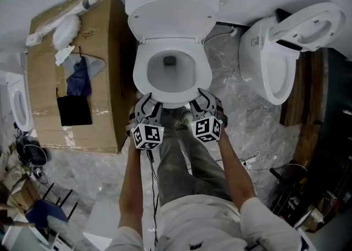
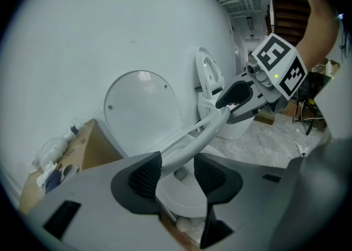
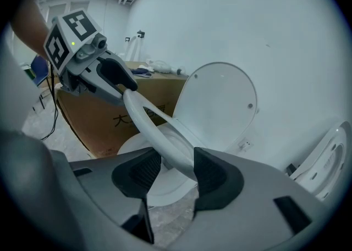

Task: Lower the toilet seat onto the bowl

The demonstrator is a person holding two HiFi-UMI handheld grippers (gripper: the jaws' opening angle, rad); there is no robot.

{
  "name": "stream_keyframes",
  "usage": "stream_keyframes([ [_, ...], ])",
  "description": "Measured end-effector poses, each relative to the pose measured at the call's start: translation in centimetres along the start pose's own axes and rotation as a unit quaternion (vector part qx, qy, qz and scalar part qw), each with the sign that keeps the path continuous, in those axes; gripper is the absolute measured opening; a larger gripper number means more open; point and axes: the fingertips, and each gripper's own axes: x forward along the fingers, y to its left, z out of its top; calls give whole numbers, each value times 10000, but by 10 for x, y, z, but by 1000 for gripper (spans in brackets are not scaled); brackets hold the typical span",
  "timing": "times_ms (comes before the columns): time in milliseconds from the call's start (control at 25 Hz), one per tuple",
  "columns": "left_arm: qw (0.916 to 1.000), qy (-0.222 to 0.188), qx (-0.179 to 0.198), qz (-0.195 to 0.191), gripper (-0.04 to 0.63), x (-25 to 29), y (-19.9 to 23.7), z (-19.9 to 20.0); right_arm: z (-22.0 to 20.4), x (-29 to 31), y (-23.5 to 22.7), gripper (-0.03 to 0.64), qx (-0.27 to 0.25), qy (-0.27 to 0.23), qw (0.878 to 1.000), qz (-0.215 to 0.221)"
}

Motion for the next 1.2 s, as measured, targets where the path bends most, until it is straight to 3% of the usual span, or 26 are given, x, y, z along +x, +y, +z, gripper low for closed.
stream_keyframes([
  [640,9983,426,398,-89,210,16,-46,-69,-64,22,52,210,-430,279,9979,385],
  [1200,9930,907,729,-198,235,48,-82,-140,-130,60,95,233,-1210,509,9904,425],
])
